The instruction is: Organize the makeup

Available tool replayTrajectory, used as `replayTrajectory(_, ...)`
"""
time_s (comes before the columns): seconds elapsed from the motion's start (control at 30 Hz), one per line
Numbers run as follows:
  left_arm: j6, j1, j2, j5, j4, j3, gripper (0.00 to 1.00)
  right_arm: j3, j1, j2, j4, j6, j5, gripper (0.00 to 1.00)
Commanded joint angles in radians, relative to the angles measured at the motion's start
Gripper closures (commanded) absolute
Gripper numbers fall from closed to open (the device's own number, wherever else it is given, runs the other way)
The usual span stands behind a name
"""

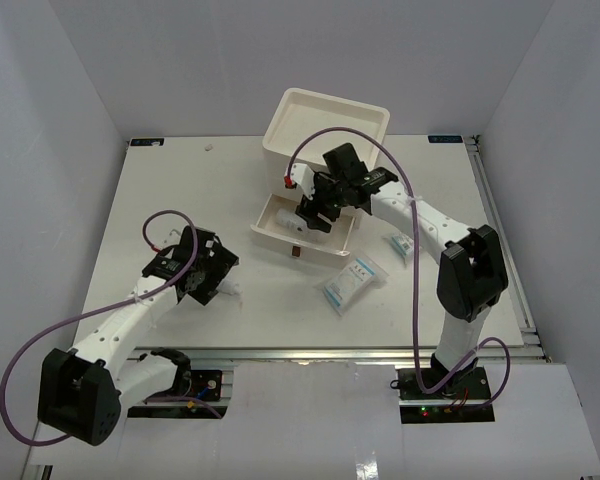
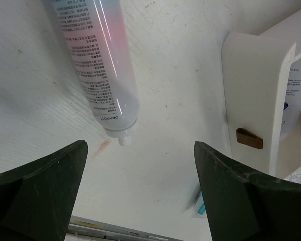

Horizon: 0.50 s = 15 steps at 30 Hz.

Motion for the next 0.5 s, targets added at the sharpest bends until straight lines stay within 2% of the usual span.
replayTrajectory(0.0,-0.066,0.011,0.067,0.002,-0.063,0.078,0.02,0.136,-0.001,-0.108,-0.149,-0.079,-0.176,0.24)
replayTrajectory(0.13,-0.075,0.017,0.138,-0.022,-0.083,0.118,0.02,0.168,-0.002,-0.186,-0.213,-0.155,-0.268,0.24)
replayTrajectory(0.47,-0.038,0.046,0.362,-0.036,-0.132,0.208,0.04,0.218,-0.084,-0.269,-0.199,-0.083,-0.308,0.23)
